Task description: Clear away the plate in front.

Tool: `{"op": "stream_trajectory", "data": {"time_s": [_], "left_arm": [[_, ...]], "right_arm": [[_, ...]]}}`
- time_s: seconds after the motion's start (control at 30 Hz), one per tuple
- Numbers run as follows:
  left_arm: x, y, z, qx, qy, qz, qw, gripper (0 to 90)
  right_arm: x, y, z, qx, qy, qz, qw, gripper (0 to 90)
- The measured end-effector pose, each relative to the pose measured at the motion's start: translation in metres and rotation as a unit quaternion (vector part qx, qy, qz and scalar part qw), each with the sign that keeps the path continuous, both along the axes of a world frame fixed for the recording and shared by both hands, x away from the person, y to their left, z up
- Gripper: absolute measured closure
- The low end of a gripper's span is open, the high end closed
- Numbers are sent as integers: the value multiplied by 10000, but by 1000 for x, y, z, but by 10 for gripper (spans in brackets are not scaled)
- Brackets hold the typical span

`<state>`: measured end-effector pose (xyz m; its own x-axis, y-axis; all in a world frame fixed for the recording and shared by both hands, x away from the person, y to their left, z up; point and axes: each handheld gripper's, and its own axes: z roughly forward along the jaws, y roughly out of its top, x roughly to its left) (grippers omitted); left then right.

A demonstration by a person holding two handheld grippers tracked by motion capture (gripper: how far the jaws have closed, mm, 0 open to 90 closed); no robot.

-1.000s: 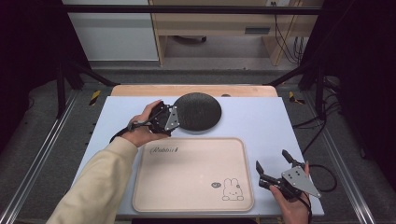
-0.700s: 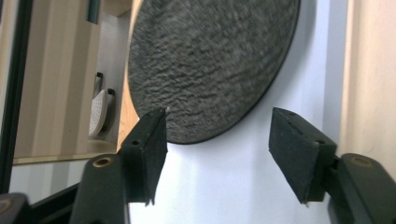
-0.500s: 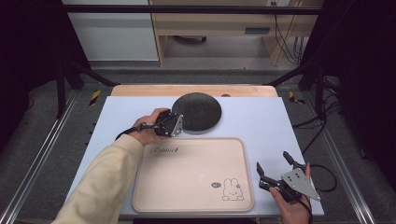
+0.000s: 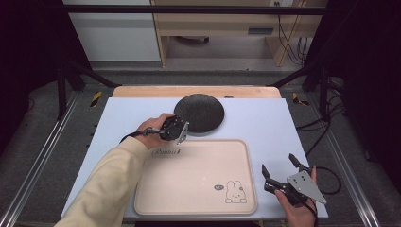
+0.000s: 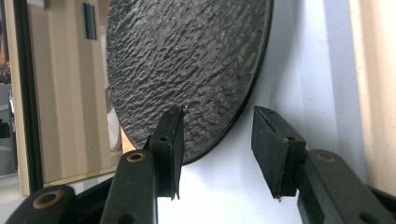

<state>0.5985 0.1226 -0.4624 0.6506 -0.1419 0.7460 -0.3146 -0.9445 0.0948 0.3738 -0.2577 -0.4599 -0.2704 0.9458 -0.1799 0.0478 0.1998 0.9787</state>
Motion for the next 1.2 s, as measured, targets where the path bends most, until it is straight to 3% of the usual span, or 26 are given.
{"op": "stream_trajectory", "data": {"time_s": [0.13,0.4,0.53,0.77,1.03,1.2], "left_arm": [[2,-1,-5,60,-102,-85,9999,558],[6,-2,-9,32,-148,-54,9999,623],[7,-3,-13,159,-136,-114,9997,652],[9,-4,-15,179,-208,-159,9995,712],[9,-10,-21,269,-431,-283,9983,720],[9,-11,-22,317,-454,-310,9980,720]], "right_arm": [[0,0,0,-8,-1,-9,10000,65],[0,-2,0,19,12,-21,10000,67],[1,-2,-1,21,15,-20,10000,67],[1,-2,-1,8,15,-21,10000,68],[1,-2,-1,6,34,-20,10000,71],[1,-2,-1,7,40,-5,10000,72]]}}
